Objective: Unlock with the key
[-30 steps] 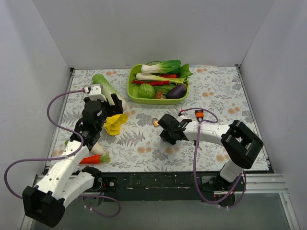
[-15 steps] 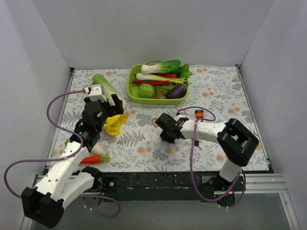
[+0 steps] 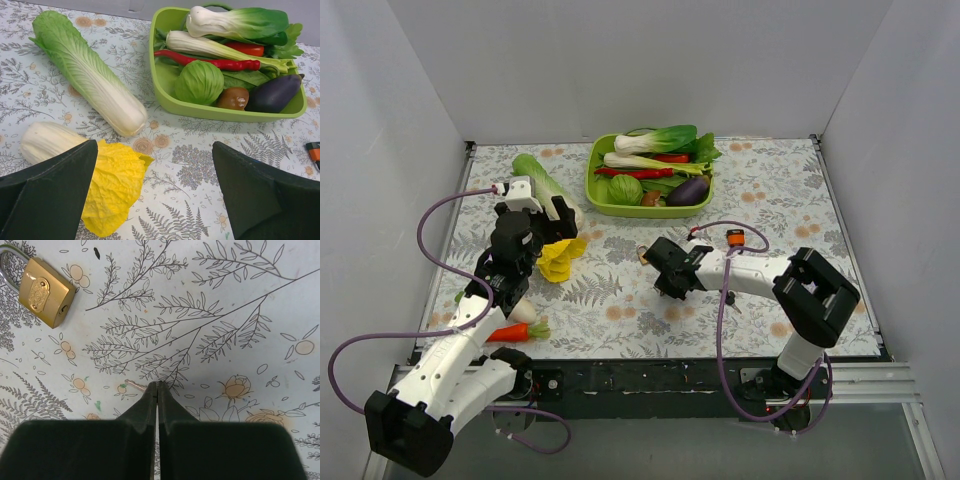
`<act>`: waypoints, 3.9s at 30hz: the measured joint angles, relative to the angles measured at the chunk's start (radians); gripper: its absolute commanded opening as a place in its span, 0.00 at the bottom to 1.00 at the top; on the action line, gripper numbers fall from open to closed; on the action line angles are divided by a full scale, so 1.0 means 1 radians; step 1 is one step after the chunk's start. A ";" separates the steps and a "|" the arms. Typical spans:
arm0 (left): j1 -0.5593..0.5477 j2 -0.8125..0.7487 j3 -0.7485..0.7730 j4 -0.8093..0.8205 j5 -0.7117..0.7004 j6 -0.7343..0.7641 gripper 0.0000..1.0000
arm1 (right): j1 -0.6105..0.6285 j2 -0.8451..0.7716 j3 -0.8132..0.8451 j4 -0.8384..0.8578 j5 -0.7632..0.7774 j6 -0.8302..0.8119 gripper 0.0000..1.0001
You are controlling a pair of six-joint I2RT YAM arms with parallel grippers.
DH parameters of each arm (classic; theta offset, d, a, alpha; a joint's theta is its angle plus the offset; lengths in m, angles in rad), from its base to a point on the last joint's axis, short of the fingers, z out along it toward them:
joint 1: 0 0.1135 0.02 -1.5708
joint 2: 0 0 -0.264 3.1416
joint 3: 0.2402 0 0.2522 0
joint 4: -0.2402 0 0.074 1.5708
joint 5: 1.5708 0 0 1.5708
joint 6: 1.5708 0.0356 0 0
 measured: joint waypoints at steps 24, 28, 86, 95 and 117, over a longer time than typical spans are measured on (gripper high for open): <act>0.000 0.040 -0.035 0.097 0.475 0.004 0.98 | -0.057 -0.364 0.002 0.134 0.001 -0.560 0.01; 0.000 0.086 -0.048 0.187 0.713 -0.039 0.98 | -0.058 -0.430 0.002 0.169 -0.031 -0.606 0.01; -0.032 0.320 -0.076 0.352 1.084 -0.212 0.42 | -0.058 -0.438 -0.042 0.418 -0.320 -0.650 0.01; -0.032 0.320 -0.074 0.352 1.073 -0.214 0.41 | -0.058 -0.431 -0.045 0.424 -0.338 -0.649 0.01; -0.039 0.320 -0.069 0.329 1.070 -0.203 0.00 | -0.061 -0.426 -0.088 0.473 -0.347 -0.654 0.09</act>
